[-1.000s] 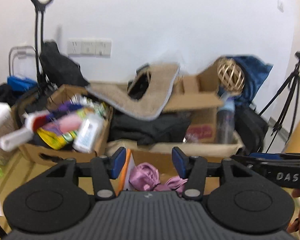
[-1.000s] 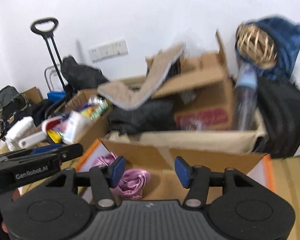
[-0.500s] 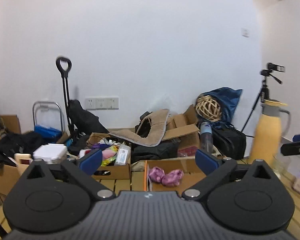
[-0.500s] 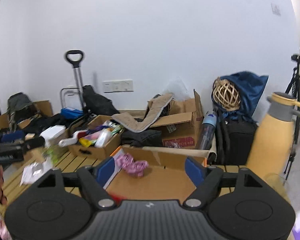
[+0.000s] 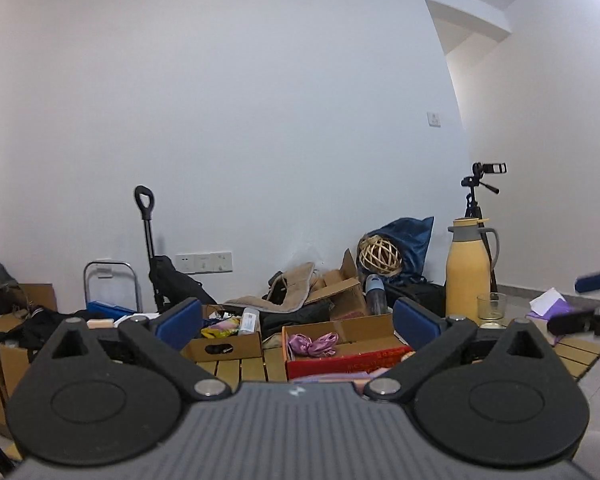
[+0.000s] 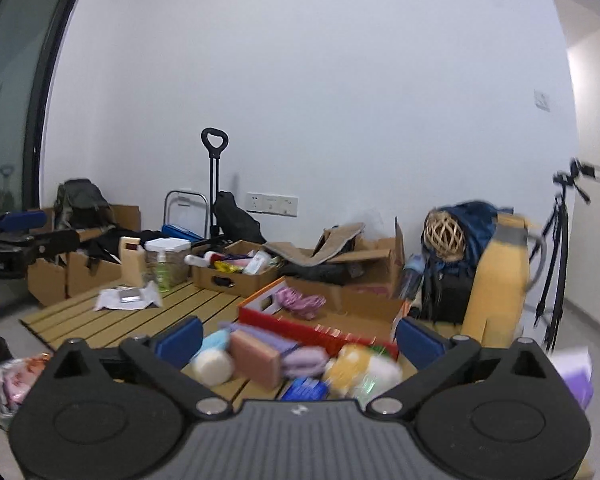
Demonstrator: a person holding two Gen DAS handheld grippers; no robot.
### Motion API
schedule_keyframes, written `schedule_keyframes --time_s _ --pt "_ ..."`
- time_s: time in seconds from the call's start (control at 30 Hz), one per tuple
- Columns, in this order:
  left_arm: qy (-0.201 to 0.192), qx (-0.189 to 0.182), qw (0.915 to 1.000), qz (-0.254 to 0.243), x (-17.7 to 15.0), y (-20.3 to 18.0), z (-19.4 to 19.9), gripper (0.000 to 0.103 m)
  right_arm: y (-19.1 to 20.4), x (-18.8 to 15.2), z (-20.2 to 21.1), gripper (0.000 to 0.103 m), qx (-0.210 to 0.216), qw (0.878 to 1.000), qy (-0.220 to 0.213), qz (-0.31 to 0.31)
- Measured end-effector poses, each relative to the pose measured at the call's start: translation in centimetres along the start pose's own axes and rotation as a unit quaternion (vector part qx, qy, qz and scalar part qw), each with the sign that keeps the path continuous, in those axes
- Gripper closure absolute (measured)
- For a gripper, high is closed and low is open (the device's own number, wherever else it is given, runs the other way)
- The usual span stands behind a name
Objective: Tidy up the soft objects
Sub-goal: 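Withdraw both grippers from the box back over the table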
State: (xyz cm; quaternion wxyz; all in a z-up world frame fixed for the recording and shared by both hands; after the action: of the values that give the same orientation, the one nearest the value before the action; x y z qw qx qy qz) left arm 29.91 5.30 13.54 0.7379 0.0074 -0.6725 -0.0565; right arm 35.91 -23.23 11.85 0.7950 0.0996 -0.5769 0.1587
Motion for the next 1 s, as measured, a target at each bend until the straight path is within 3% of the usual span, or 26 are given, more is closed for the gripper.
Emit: schedule_keyframes --time_s 0.13,0.3,0.5,0.6,0.73,0.87,1.0 --pt "0.02 -0.005 0.9997 0.008 -3.8 -1.0 3.0 0.0 2.0 -5.3 2.6 0.0 -0.025 0.999 -0.009 -0.017" --pt "0.044 -0.026 0.9981 -0.033 -6.8 -2.9 3.7 0.0 3.5 -10.2 3.4 0.0 -0.063 0.998 0.007 -0.012" --pt "0.058 -0.029 0.9977 -0.018 -7.6 -3.2 3.0 0.0 4.5 -11.2 2.9 0.0 -0.051 0.999 0.01 0.0" --pt "0.073 -0.03 0.9968 -0.011 -8.3 -3.0 2.0 0.0 4.8 -10.9 2.9 0.0 -0.061 0.998 -0.012 0.021" --pt "0.104 -0.029 0.9941 0.002 -9.9 -3.3 -0.6 0.0 3.9 -11.5 1.9 0.0 -0.053 0.997 -0.065 -0.002" --pt "0.136 -0.048 0.9896 0.003 -11.6 -4.7 -4.7 0.0 1.5 -13.0 -1.5 0.0 -0.032 0.998 -0.006 -0.044" --pt "0.167 -0.071 0.9835 0.003 -12.9 -7.0 -9.7 0.0 -2.2 -14.3 -5.4 0.004 -0.064 0.993 0.037 -0.097"
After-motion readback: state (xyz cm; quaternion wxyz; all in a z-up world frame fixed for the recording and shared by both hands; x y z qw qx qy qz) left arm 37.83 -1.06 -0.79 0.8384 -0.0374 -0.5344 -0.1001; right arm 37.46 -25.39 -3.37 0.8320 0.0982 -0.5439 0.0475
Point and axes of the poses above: each gripper's, at about its wrist camera, not at the fingertips, and z roughly against the way its jaws point, y to its left, x to its top, the point moved 6 cm from there along -z, roughly the way its jaws point, and after that the axes turned 5 degrees about y, right-handed, at the moved point
